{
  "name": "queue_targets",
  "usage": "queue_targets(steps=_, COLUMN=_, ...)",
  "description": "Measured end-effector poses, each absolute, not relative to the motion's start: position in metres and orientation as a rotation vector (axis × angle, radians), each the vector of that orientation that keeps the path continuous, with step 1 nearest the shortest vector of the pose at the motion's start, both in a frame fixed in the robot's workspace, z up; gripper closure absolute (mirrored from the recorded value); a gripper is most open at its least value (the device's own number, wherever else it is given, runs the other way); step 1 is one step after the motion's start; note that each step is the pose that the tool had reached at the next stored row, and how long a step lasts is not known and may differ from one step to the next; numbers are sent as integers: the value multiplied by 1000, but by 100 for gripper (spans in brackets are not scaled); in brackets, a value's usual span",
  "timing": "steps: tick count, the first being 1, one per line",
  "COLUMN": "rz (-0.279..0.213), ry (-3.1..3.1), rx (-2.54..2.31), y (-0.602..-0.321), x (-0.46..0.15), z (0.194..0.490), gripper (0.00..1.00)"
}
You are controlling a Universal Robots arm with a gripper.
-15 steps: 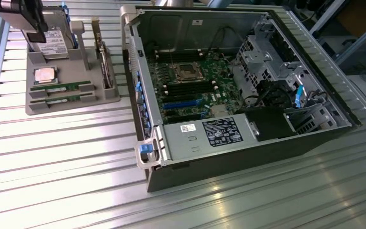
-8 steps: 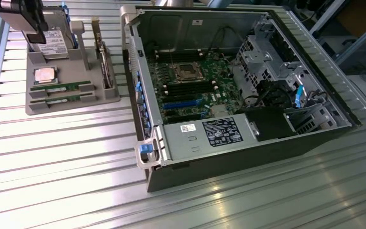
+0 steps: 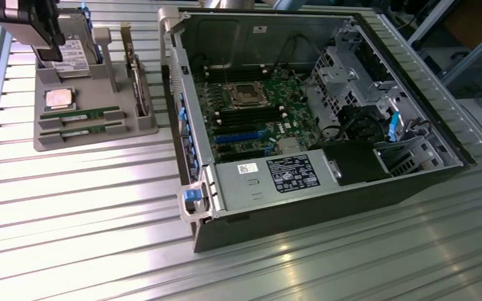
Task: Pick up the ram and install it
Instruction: 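Pick up the ram and move it above insertion slot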
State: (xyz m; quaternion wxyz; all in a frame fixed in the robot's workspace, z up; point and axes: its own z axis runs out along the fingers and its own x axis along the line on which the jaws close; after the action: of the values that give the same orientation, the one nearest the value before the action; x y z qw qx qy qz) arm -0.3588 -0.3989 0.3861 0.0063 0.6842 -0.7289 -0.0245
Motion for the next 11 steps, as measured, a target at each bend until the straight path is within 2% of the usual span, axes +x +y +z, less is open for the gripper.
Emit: queue_targets(steps=11, rz=-77, ry=-2281, rx=2141, y=-399, x=-359, z=378, gripper=64)
